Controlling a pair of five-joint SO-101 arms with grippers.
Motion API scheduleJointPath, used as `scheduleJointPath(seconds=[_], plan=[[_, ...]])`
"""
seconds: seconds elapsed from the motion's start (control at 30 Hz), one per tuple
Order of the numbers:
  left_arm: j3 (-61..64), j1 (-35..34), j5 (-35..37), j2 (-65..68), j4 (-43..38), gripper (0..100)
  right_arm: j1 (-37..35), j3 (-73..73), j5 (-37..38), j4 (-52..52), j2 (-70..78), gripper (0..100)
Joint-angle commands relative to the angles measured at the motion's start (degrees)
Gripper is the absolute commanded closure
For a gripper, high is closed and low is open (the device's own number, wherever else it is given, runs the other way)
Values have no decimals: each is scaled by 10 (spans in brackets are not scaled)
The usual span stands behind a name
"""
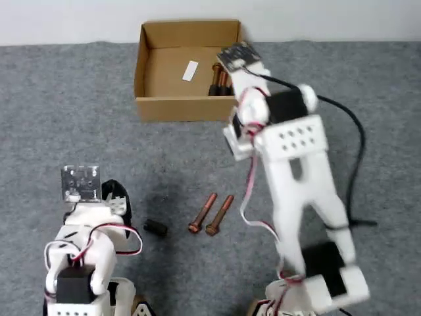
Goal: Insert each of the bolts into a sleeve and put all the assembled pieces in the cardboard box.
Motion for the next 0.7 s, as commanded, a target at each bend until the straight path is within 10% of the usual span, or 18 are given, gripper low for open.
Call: scheduleJointPath(seconds=[0.0,0.67], plan=[[-82,25,-3,106,12,992,44,84,-6,23,-119,991],[-446,201,117,732,156,861,332,327,-11,-38,-460,990]])
